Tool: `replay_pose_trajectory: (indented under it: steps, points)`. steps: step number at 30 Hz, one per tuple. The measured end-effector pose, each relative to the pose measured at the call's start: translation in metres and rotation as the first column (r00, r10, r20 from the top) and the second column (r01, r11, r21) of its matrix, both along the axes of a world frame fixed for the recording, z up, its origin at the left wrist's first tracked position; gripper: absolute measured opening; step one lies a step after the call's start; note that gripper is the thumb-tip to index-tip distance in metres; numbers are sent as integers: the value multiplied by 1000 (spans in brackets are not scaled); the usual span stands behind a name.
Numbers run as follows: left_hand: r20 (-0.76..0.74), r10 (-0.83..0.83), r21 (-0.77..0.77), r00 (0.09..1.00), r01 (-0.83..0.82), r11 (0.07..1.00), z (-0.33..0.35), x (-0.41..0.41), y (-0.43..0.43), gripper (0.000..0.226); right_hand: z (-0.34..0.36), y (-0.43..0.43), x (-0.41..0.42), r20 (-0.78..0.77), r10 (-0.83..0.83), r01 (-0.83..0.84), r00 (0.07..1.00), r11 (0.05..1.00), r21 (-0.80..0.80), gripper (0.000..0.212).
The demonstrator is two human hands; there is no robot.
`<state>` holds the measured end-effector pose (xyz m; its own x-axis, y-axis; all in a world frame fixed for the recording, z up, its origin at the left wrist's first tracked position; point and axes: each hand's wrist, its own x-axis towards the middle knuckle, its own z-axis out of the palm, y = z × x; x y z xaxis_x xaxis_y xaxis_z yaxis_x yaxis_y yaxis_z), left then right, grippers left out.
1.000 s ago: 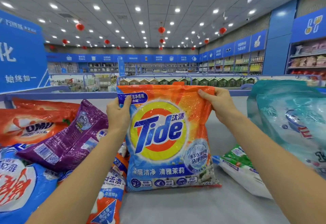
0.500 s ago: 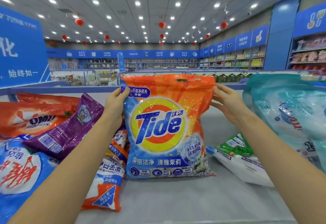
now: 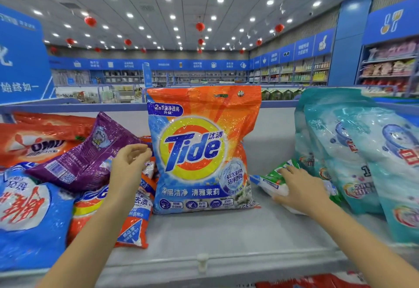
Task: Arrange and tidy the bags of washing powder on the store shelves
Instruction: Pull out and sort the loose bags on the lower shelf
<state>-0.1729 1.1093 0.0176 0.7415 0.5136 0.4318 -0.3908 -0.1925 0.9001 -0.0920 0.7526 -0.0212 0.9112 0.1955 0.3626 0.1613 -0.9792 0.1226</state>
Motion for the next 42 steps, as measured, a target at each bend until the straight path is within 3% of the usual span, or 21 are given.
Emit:
replay_pose_trajectory:
  steps: [2, 5, 8, 11, 15, 17, 19, 20, 22, 24, 26, 30, 34, 37, 42]
  points:
    - [-4, -23, 12, 1000, 23, 1000, -6, -14, -9, 9, -1, 4, 2, 33, -21, 24, 999, 996, -91, 52]
    - [-51, -111, 35, 992, 113, 993, -14, -29, -21, 7, 6, -2, 3, 38, -86, 89, 996, 993, -72, 38]
    - [-95, -220, 90, 971, 229, 969, -21, -40, -30, 7, 28, -22, -9, 76, -55, 33, 996, 964, 264, 32]
    - [-156, -318, 122, 935, 338, 933, -23, -47, -41, 7, 61, -43, -38, 141, 94, -164, 986, 729, 665, 25]
    - [-250, -456, 91, 854, 489, 867, -29, -51, -65, 13, 96, -42, -85, 111, 197, -172, 974, 324, 930, 34]
    - [-267, -557, 46, 786, 588, 807, -30, -52, -83, 47, 104, -30, -100, 111, 302, -140, 947, 76, 987, 37]
    - [-262, -675, -70, 690, 684, 726, -27, -54, -105, 82, 104, -12, -109, 130, 364, -119, 922, -53, 991, 39]
    - [-221, -739, -161, 636, 724, 671, -26, -55, -115, 87, 101, 0, -112, 138, 386, -105, 912, -105, 989, 36]
    - [-58, -828, -345, 557, 768, 540, -22, -59, -131, 75, 92, 26, -118, 173, 479, -57, 861, -248, 967, 25]
    - [80, -819, -500, 568, 734, 460, -19, -69, -137, 51, 80, 50, -122, 210, 566, -21, 797, -322, 947, 27]
    - [108, -758, -569, 643, 665, 483, -22, -75, -133, 38, 68, 64, -123, 235, 547, -102, 804, -262, 960, 19]
    - [46, -680, -546, 732, 588, 596, -25, -83, -118, 45, 57, 75, -120, 352, 387, -441, 852, 168, 882, 10]
    - [20, -652, -482, 758, 579, 658, -22, -88, -99, 64, 50, 85, -118, 359, 303, -461, 883, 407, 789, 19]
    - [28, -648, -482, 761, 578, 658, -20, -90, -84, 76, 46, 95, -116, 337, 256, -422, 906, 471, 775, 29]
    - [117, -606, -440, 786, 588, 678, -20, -92, -63, 67, 47, 107, -114, 336, 235, -405, 912, 387, 828, 22]
